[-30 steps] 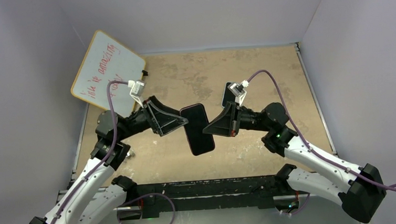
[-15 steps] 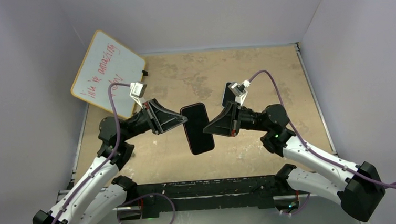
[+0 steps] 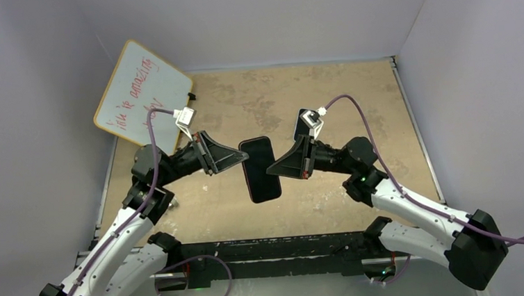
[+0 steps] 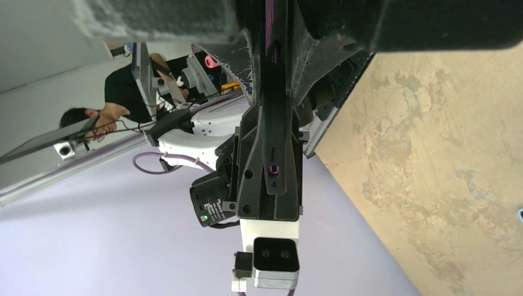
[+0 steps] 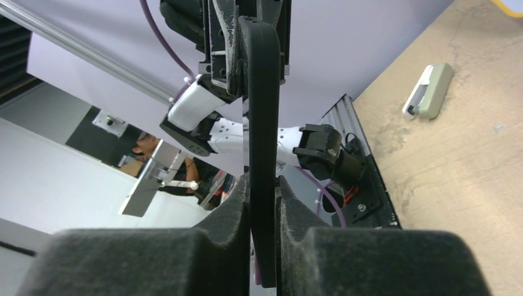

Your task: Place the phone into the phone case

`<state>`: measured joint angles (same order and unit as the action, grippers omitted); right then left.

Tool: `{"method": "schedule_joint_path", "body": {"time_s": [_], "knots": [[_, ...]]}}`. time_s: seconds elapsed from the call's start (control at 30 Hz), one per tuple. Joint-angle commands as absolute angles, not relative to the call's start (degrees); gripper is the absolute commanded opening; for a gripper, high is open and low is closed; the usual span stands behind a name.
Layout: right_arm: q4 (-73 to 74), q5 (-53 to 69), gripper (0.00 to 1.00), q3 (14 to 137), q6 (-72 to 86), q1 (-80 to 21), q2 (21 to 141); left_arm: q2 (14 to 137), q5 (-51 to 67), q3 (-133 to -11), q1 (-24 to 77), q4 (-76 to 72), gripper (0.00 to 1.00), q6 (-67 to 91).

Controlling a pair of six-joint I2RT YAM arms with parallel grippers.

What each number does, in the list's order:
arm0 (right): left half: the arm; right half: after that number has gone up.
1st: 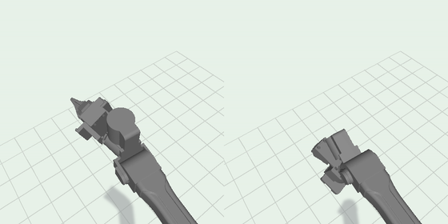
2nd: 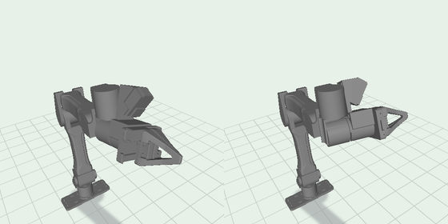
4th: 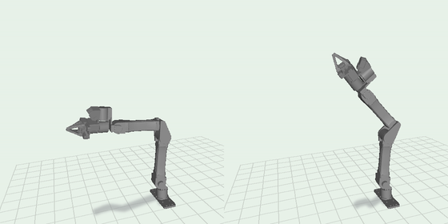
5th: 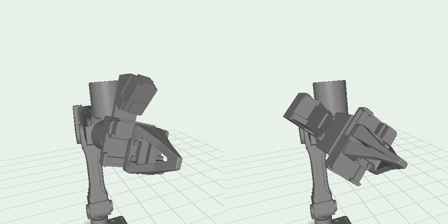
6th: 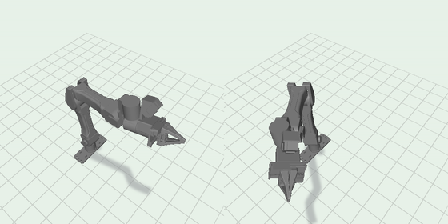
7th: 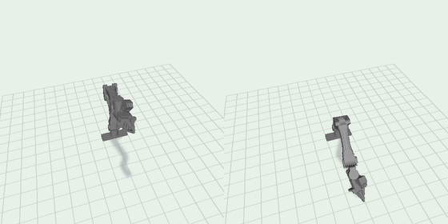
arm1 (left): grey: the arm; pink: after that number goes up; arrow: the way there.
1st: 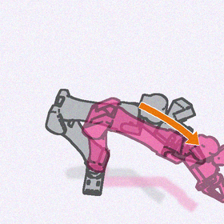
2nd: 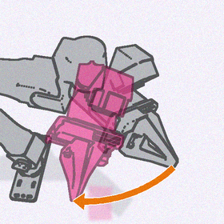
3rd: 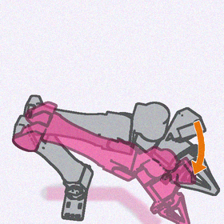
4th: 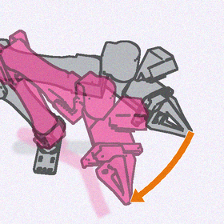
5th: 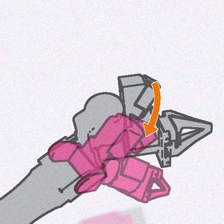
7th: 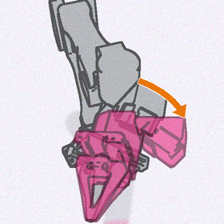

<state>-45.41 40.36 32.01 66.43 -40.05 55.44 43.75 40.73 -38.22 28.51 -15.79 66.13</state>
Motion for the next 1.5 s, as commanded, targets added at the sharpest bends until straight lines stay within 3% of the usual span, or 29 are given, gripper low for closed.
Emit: {"method": "schedule_joint_path", "body": {"time_s": [0.0, 0.1, 0.17, 0.33, 0.57, 0.7, 0.77, 0.9, 1.03, 1.17, 1.23, 1.37, 1.47], "knots": [[-46.24, 37.43, 0.03, 34.22, 66.21, -40.14, 55.02, 43.45, 38.95, -41.26, 28.3, -11.15, 0.13, 63.57], [-44.99, 34.18, 0.0, 33.32, 67.19, -40.15, 53.86, 43.65, 39.38, -41.39, 28.3, -10.39, 0.38, 63.79], [-45.11, 31.47, 0.0, 33.12, 67.58, -40.11, 53.19, 43.98, 40.03, -40.95, 28.3, -10.46, 0.48, 64.14], [-48.4, 25.83, 0.0, 33.23, 69.76, -40.15, 53.77, 44.62, 41.23, -38.28, 28.3, -12.12, 0.56, 65.85], [-51.07, 21.4, 0.0, 33.94, 70.74, -40.12, 55.89, 45.94, 43.47, -36.79, 28.31, -12.66, 0.52, 66.05], [-50.42, 21.36, 0.0, 34.31, 70.0, -40.12, 57.31, 46.38, 43.49, -36.34, 28.3, -11.83, 0.12, 65.37], [-48.89, 21.0, 0.0, 34.2, 69.39, -40.16, 57.39, 46.89, 42.05, -37.26, 28.3, -7.86, 0.0, 63.07], [-47.61, 21.21, 0.0, 34.03, 69.05, -40.14, 57.24, 48.37, 38.2, -41.25, 28.3, 4.5, 0.0, 55.67], [-43.88, 21.22, 0.0, 34.9, 67.16, -40.1, 56.36, 49.35, 39.48, -41.83, 28.3, 4.42, 0.0, 55.49], [-43.98, 17.91, 0.0, 33.9, 68.7, -40.14, 54.79, 49.66, 40.86, -41.52, 28.3, 2.68, 0.35, 57.83], [-46.24, 16.56, 0.0, 33.58, 70.0, -40.15, 54.54, 49.13, 40.69, -41.04, 28.32, 1.29, 0.45, 59.33], [-47.42, 14.33, 0.0, 33.51, 70.87, -40.12, 54.11, 48.87, 42.06, -39.05, 28.35, -4.21, 0.46, 63.67], [-47.04, 12.46, 0.0, 33.14, 70.8, -40.15, 53.47, 48.59, 43.4, -37.14, 28.39, -7.78, 0.34, 66.53]]}}
